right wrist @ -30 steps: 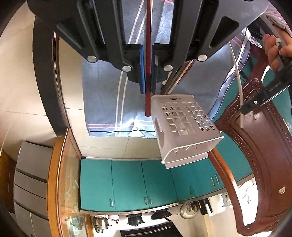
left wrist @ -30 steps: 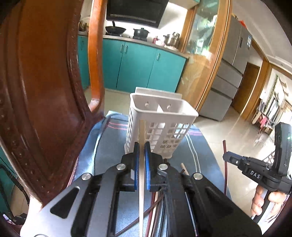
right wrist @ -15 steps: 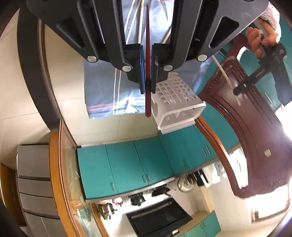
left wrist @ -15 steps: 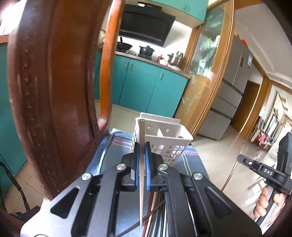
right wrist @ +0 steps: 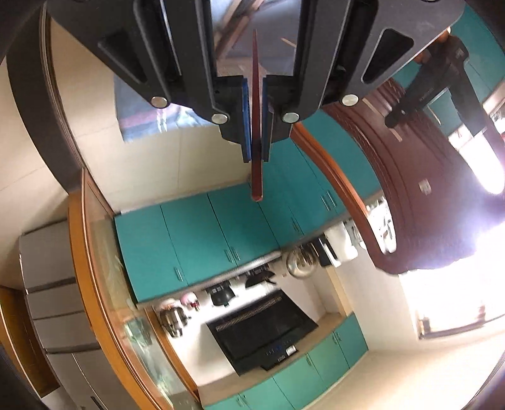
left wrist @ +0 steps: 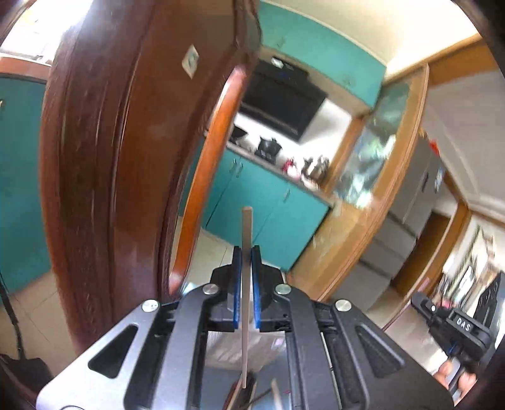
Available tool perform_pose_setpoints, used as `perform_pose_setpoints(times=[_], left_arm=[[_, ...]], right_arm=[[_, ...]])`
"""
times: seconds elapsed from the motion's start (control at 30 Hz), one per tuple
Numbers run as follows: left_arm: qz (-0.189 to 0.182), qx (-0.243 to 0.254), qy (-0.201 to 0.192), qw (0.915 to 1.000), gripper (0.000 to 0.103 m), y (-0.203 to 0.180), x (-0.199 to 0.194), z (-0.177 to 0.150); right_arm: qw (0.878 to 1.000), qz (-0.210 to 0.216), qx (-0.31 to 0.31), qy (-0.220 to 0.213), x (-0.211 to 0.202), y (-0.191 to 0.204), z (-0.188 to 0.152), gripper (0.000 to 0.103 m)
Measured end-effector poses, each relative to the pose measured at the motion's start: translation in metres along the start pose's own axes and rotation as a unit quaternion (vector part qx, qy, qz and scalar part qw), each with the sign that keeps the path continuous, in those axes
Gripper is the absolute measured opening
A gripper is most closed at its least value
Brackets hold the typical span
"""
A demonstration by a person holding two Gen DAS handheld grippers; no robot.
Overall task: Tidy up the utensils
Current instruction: 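Carry both held chopsticks up and lower them into the white holder, then open both tools to release the chopsticks into the holder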
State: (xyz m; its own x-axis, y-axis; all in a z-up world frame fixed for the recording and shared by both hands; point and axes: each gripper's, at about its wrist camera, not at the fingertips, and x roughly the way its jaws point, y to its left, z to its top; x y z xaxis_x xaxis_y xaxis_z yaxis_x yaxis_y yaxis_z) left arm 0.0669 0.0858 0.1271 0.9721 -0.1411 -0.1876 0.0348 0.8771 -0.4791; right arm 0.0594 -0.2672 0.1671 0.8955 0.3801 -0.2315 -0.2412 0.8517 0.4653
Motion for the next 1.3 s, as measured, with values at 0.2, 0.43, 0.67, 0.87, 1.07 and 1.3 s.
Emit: perform_pose_setpoints(times=[0.2,0.43,0.67,0.87,1.07,1.3], left_arm=[[0.017,-0.088,-0.104,0.9905,0.007,0.016,0.006,0.024],[0.073,-0.054,-0.126,0.9878,0.007,0.011,0.042,0.005],[0.085,-0.019,-0.057,0.9946,0.007,0.01,0.079,-0.019],[0.075,0.016,-0.05,0.9958,0.01,0.001,0.075,-0.025],[0.042,0.052,-0.027,0.9974,0.026,-0.008,0.054,-0.037],[-0.014,0.165,0.124,0.9783,0.026,-0.023,0.055,-0.09]], right_arm=[[0.996,-0.01,0.013,-0.089,0.006,0.009,0.022,0.007],[0.991,-0.079,0.006,-0.108,0.06,-0.011,0.01,0.007],[0.993,-0.108,-0.04,-0.021,0.106,-0.017,-0.022,0.007],[0.991,-0.109,-0.074,0.009,0.104,-0.008,-0.032,0.012],[0.992,-0.107,-0.066,-0.021,0.053,-0.019,-0.033,0.04],[0.982,-0.156,-0.088,0.057,0.038,-0.062,-0.079,0.04]])
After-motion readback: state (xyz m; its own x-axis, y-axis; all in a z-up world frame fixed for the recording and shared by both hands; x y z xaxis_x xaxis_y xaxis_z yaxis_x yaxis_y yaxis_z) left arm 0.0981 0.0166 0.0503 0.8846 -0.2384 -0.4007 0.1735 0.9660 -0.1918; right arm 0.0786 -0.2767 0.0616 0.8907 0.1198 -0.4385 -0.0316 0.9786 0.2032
